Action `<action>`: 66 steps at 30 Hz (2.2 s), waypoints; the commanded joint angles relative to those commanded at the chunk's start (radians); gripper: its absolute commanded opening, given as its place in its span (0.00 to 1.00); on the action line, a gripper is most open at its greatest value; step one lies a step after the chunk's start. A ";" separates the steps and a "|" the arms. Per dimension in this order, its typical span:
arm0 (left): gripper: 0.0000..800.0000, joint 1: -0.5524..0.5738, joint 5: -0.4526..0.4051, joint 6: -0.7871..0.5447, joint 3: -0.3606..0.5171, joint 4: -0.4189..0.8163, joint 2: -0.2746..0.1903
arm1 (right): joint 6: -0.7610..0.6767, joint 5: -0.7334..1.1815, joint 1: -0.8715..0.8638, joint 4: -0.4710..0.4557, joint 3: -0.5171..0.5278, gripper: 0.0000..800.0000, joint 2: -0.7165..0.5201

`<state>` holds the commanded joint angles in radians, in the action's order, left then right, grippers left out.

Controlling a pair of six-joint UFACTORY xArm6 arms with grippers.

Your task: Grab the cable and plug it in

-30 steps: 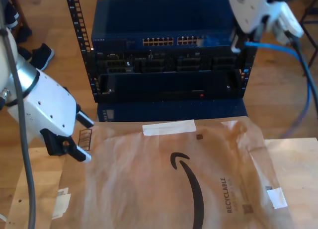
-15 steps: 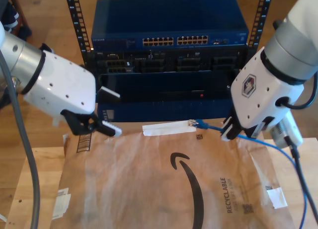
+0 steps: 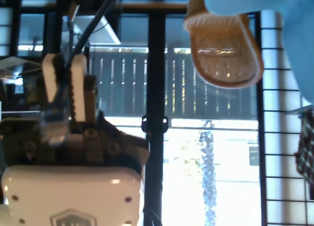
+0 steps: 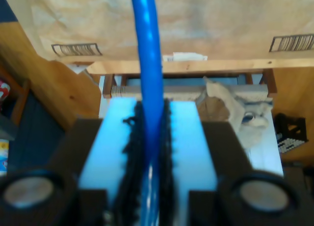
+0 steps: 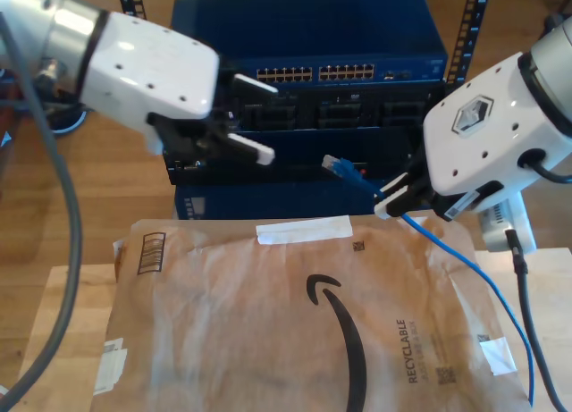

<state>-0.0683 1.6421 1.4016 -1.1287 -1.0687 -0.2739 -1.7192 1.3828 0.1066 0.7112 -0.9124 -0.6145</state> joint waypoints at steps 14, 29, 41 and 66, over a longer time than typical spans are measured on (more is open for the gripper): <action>0.99 -0.005 0.167 0.141 0.000 -0.002 -0.023 | 0.000 0.000 -0.031 0.071 -0.002 0.01 0.009; 0.85 -0.005 0.161 0.133 0.009 -0.068 -0.021 | 0.000 0.002 -0.014 0.081 -0.005 0.01 0.011; 0.74 -0.003 0.164 0.133 0.011 -0.069 -0.021 | 0.000 0.002 0.015 0.081 -0.017 0.00 0.038; 0.40 -0.006 0.164 0.155 0.012 -0.064 -0.026 | 0.002 0.002 0.015 0.081 -0.023 0.00 0.040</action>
<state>-0.0744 1.8063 1.5566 -1.1164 -1.1331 -0.3000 -1.7177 1.3844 0.1220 0.7925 -0.9354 -0.5746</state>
